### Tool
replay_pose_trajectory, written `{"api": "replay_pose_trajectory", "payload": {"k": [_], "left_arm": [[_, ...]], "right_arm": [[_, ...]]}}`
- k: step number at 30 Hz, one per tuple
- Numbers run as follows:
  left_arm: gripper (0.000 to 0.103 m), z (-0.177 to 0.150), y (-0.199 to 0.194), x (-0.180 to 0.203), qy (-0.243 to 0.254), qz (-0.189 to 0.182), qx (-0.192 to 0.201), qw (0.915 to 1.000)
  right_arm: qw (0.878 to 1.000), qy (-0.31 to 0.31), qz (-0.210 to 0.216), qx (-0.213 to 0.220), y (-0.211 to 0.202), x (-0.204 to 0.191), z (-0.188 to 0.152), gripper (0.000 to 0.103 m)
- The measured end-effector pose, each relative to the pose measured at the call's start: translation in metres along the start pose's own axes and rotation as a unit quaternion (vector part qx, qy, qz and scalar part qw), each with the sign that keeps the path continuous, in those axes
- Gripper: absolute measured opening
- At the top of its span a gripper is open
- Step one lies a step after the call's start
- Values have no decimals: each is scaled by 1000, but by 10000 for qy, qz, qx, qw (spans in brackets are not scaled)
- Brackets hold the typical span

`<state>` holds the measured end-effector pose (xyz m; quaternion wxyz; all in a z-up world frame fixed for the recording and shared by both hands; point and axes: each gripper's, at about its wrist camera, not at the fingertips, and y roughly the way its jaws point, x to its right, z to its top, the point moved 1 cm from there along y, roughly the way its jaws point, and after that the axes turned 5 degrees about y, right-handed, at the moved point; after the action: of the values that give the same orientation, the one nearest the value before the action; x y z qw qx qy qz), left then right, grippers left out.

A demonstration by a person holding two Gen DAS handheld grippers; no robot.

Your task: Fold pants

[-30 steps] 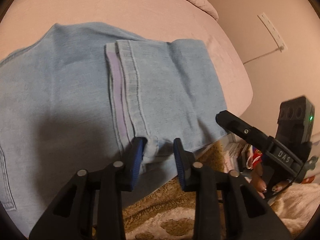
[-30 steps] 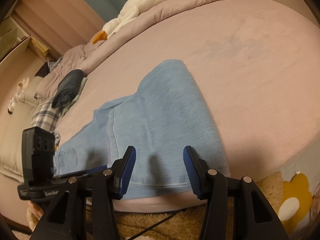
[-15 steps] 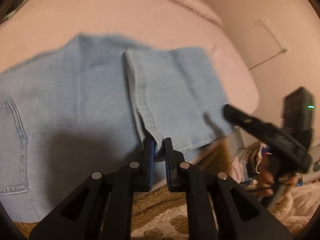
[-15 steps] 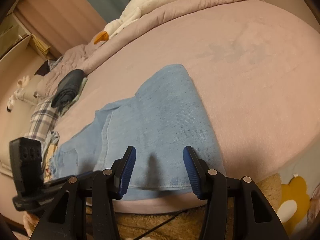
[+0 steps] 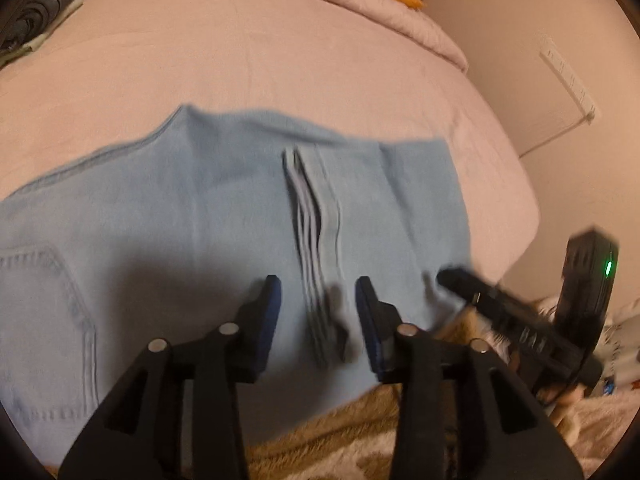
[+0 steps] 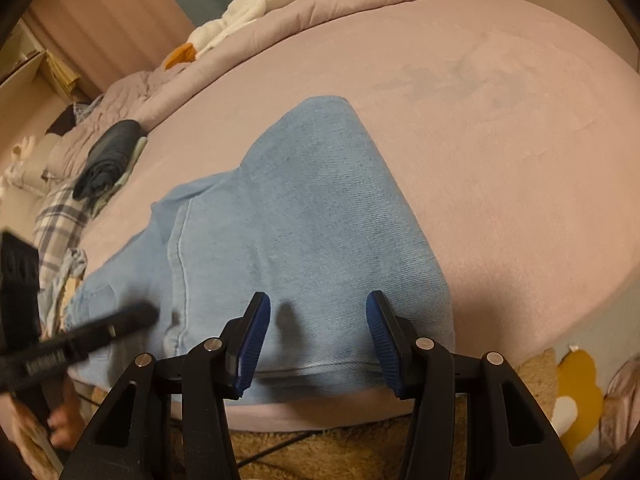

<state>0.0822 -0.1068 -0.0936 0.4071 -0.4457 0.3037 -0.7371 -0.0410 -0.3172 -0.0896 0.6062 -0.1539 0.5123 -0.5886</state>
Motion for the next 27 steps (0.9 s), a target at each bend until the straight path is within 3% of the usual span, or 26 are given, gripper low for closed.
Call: {"api": "replay_pose_trajectory", "payload": {"k": [4,10,12,15,18,22,24,27], "left_arm": [[47,15,20,-4,-106,95,-133,9998],[42,27,43,13,-179,-592,-189,9979],[36,25,46,19,-80,-452,-161,9988],[11,20,43,24,-12,-280,-61,9996],[7,16,37,23,-275,-353,86,9990],[6,12,7,34,-32,-288,383,9988],[6,9,-13,37,131,-24,573,9983],[6,12,-24,31,219,245,683,9971]], "right_arm": [[10000,-3,18,11,0,2,1,52],[9999,71,144,19,1,6,2,52],[9998,86,158,31,1,7,2,52],[9999,58,135,60,2,6,2,52],[9999,63,131,78,1,6,2,52],[9997,87,193,85,-7,4,4,52],[9996,52,220,181,-14,2,4,52],[9987,-84,-92,498,-28,0,6,52]]}}
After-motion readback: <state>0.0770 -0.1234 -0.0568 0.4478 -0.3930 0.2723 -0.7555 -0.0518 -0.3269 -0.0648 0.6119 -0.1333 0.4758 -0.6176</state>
